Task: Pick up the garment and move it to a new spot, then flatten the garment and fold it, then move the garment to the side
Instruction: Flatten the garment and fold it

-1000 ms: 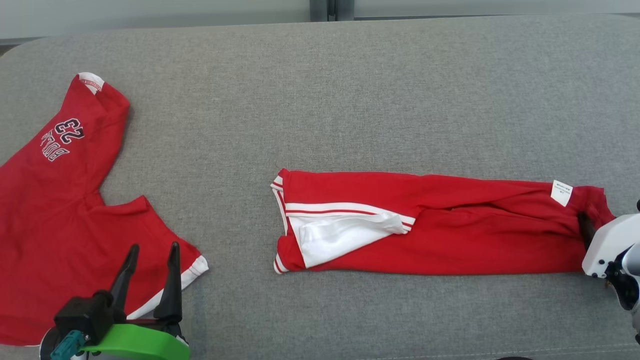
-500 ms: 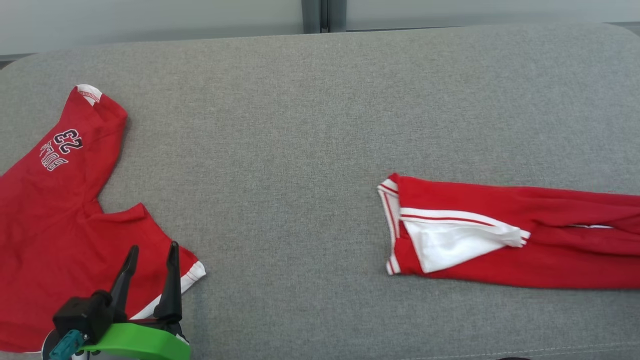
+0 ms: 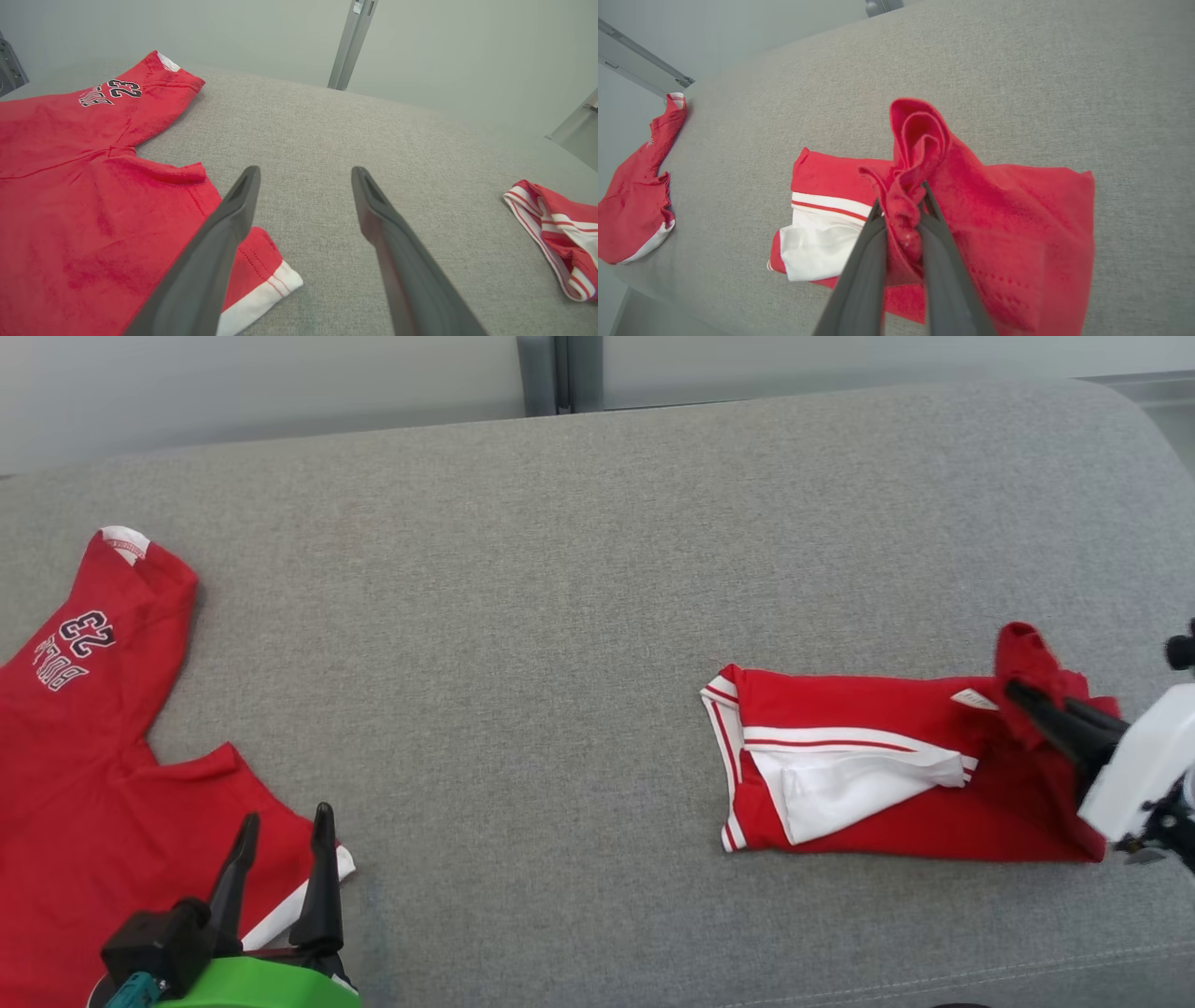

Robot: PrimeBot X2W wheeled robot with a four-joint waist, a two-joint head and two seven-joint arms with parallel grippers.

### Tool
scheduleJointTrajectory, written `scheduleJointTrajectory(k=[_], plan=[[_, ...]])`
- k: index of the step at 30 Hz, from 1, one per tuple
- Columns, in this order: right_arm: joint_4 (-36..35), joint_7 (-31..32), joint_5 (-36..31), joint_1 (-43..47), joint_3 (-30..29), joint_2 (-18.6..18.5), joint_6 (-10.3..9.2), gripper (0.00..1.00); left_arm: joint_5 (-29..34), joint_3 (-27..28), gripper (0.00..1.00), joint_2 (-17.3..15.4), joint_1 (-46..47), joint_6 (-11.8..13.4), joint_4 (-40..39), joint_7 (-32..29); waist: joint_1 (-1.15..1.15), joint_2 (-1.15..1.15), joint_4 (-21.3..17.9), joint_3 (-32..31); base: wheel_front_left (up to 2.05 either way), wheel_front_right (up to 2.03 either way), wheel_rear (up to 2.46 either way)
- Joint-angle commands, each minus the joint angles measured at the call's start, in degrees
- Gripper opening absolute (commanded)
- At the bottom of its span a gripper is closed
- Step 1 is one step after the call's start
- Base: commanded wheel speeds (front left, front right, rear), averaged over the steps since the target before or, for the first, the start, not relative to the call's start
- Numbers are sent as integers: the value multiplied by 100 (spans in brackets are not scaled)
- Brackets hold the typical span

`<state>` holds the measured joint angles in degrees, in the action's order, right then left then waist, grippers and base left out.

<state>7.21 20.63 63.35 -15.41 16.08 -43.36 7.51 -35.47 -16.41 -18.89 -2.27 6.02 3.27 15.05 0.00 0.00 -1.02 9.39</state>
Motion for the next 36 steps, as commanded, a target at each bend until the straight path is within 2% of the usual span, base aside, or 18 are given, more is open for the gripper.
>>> scheduleJointTrajectory(k=[1,2,7,11,14,22,26,36], plan=[[-272,12,-131,83,84,215,-3,0,67,17,100,23,-84,-41,26,14,0,0,-141,-26,0,0,0],[-514,-36,-380,90,190,612,-3,0,110,27,100,59,-92,-47,62,14,0,0,-208,-45,0,0,0],[-380,-329,-952,21,337,2046,-1,0,182,-52,100,127,-25,-120,200,14,0,0,-270,-88,0,0,0],[63,-704,-1554,-36,212,2859,-2,0,194,-103,100,159,-10,-196,340,14,0,0,-256,-95,0,0,0],[418,-917,-2056,-121,141,3224,-2,0,205,-104,100,177,-39,-234,418,15,0,0,-242,-94,0,0,0],[862,-1110,-2808,-403,29,3565,-2,0,249,-100,100,258,-18,-298,527,15,0,0,-245,-65,0,0,0],[993,-1011,-3129,-570,137,3632,-2,0,320,-112,100,267,20,-322,587,15,0,0,-278,-55,0,0,0],[1461,-974,-3559,-849,303,3794,-2,0,403,-55,100,366,105,-423,721,15,0,0,-224,28,0,0,0]])
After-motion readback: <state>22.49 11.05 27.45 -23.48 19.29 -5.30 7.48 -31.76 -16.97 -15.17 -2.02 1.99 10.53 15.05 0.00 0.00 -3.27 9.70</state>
